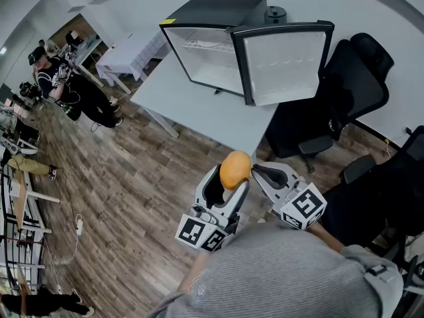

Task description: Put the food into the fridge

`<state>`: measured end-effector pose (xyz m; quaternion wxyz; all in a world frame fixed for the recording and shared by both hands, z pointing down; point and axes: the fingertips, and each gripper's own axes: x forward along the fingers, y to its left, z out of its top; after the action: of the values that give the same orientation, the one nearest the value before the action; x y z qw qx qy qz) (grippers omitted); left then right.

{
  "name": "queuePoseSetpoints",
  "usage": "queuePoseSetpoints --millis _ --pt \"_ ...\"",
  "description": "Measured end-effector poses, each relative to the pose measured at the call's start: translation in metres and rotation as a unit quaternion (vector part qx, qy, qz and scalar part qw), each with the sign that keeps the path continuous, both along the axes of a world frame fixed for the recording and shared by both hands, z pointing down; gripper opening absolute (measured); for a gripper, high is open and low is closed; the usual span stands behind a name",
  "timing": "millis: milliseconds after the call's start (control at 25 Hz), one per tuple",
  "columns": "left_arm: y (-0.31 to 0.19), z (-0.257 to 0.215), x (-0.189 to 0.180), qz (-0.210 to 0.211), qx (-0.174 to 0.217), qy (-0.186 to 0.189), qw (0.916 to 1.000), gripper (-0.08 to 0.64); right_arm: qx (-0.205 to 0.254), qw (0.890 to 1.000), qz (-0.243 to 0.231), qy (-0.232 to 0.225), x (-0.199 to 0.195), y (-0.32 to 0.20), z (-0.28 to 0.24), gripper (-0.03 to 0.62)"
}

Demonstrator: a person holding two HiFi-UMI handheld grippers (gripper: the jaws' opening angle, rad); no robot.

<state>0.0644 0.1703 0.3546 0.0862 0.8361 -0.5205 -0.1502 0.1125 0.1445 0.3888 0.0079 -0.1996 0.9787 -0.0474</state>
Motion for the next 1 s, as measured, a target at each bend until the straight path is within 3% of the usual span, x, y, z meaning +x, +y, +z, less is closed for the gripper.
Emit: queuePoseSetpoints --millis 600,1000 --pt "-0.015 0.002 -0.008 -0.001 -0.006 0.003 1.0000 0.325 -0.009 1.000 0.014 -0.004 -0.003 -0.016 0.004 0.014" --pt "-0.070 0.003 -0.045 0.005 0.001 0.013 0.9999 0.325 -0.009 0.999 0.037 0.004 -0.029 -0.071 0.006 0.014"
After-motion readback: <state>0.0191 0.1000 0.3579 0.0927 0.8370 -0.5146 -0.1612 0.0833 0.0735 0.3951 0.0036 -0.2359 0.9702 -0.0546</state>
